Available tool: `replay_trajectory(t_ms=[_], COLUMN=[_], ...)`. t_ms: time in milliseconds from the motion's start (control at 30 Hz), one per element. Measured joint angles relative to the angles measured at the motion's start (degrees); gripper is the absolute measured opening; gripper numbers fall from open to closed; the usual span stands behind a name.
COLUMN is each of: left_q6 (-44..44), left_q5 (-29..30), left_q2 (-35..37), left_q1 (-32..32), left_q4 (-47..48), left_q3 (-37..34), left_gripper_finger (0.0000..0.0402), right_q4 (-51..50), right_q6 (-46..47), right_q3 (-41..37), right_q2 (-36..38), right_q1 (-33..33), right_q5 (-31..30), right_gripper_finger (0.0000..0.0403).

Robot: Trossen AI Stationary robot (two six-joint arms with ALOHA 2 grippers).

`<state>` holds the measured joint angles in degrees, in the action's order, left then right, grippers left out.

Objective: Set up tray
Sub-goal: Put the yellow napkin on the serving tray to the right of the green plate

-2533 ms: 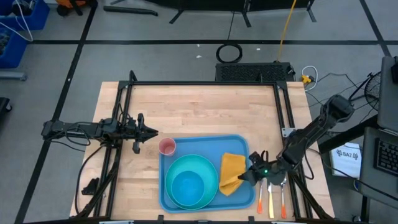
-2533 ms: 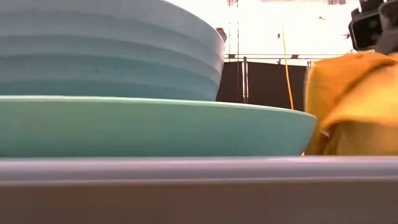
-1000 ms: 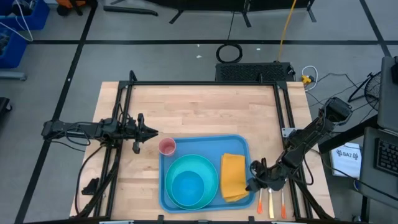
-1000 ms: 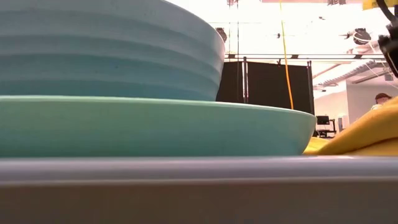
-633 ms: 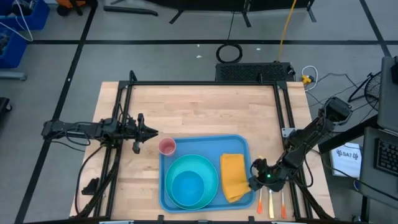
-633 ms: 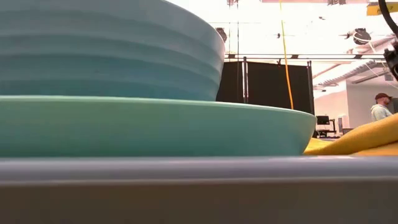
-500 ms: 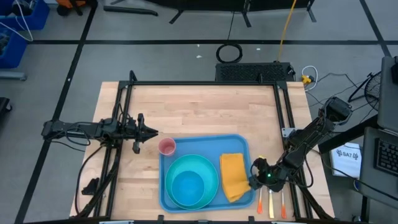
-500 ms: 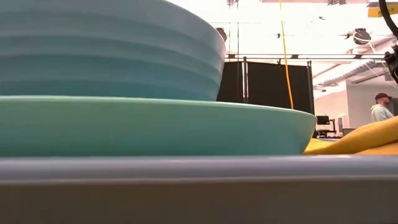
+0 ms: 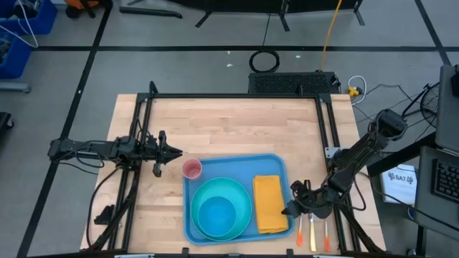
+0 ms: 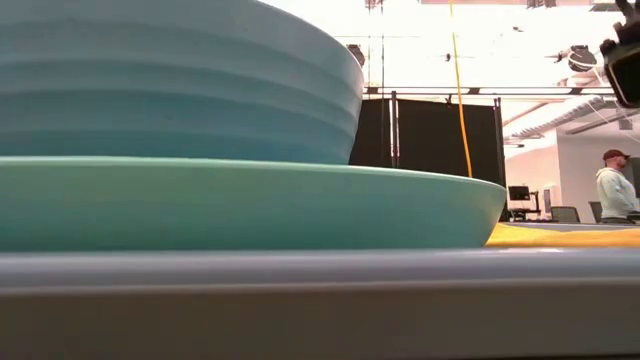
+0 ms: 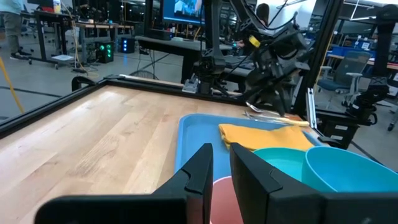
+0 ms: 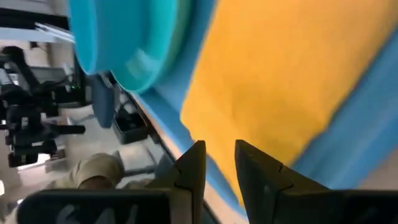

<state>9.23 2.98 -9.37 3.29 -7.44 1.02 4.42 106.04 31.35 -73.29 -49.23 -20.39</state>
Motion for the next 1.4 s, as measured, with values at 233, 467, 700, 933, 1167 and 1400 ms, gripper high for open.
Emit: replay_trajectory(t_ms=[233,467,700,933,1167,1400], left_q6=[0.0,0.0,0.0,0.0,0.0,0.0], left_q5=[0.0,0.0,0.01,0.02,0.02,0.02], left_q2=[0.0,0.0,0.0,0.0,0.0,0.0], left_q1=[0.0,0.0,0.01,0.01,0.01,0.01], left_q4=[0.04,-0.07,-0.07,-0.07,-0.07,-0.07], left_q3=[0.0,0.0,0.0,0.0,0.0,0.0], left_gripper_finger=[0.0058,0.0058,0.0058,0.0058,0.0058,0.0058], right_q4=[6.67,12.17,0.79,-4.38,-16.25,-16.7], right_q6=[-18.12,-36.82,-37.96,-45.46,-49.51,-50.49], right_q3=[0.0,0.04,0.04,4.65,12.65,14.83], right_q2=[1.32,0.56,-1.0,-4.31,-11.14,-15.39], right_q1=[2.06,11.98,20.03,23.0,23.58,23.79], right_q5=[-14.06,-6.82,4.72,8.75,13.33,17.56], right_gripper_finger=[0.0024,0.0001,0.0,0.0,0.0,0.0])
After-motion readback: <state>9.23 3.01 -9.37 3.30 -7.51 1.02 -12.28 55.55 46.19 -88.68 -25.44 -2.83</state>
